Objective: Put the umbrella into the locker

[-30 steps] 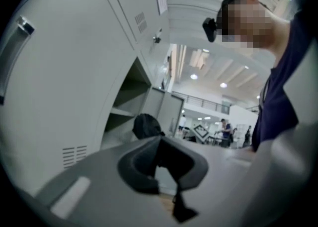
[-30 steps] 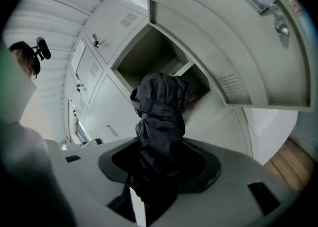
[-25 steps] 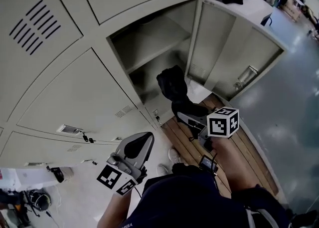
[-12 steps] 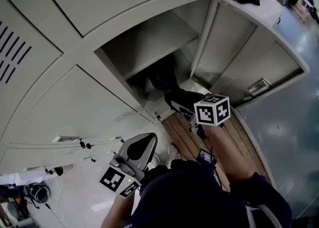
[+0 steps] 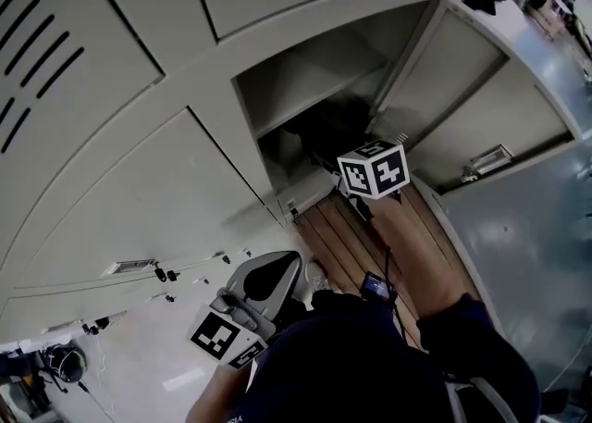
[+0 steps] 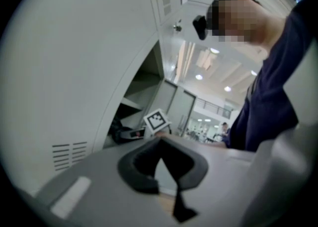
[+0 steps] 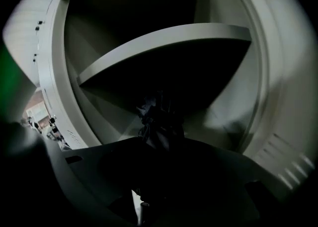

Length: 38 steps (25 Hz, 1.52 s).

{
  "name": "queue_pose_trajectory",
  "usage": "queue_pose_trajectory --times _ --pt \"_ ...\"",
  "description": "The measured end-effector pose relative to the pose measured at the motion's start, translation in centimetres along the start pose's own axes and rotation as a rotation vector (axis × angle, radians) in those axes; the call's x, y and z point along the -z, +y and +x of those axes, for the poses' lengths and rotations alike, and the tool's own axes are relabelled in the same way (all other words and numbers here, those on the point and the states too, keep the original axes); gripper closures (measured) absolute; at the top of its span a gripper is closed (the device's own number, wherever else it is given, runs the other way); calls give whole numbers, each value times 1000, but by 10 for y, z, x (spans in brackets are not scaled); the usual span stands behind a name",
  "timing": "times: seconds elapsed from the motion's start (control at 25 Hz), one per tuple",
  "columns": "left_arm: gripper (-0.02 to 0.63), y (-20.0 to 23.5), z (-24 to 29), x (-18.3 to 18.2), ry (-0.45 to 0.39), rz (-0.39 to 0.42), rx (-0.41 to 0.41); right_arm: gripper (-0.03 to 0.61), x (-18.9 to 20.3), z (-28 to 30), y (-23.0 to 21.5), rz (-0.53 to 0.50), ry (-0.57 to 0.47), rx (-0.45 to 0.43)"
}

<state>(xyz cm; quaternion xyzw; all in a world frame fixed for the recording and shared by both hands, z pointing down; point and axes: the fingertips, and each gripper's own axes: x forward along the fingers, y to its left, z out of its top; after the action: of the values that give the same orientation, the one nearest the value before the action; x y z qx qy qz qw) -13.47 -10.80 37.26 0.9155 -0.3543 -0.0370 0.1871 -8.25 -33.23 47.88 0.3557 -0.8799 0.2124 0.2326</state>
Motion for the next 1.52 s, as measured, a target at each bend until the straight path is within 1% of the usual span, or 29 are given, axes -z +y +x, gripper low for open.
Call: queue_pose_trajectory --times 0.12,0.32,0.52,0.68,0.76,1.04,1.24,1.52 --pt "611 5 -6 0 2 -6 7 394 -10 16 -3 -83 22 42" --pt "611 14 -15 0 7 -13 3 394 -27 42 -2 -176 40 73" --pt "611 19 -20 1 19 -20 -4 394 -45 67 3 -351 43 116" --pt "611 23 -21 4 34 -26 -9 394 -50 85 2 -496 67 157" --pt "611 24 -21 5 42 -24 -12 394 -49 93 1 -552 75 171" --pt "611 28 -18 7 62 -26 -25 394 -42 117 -4 -680 70 181" --pt "611 30 -12 7 76 -23 -30 394 -43 124 -6 -728 56 164" --pt "611 24 0 7 92 -16 -18 391 -39 132 -7 -806 72 156"
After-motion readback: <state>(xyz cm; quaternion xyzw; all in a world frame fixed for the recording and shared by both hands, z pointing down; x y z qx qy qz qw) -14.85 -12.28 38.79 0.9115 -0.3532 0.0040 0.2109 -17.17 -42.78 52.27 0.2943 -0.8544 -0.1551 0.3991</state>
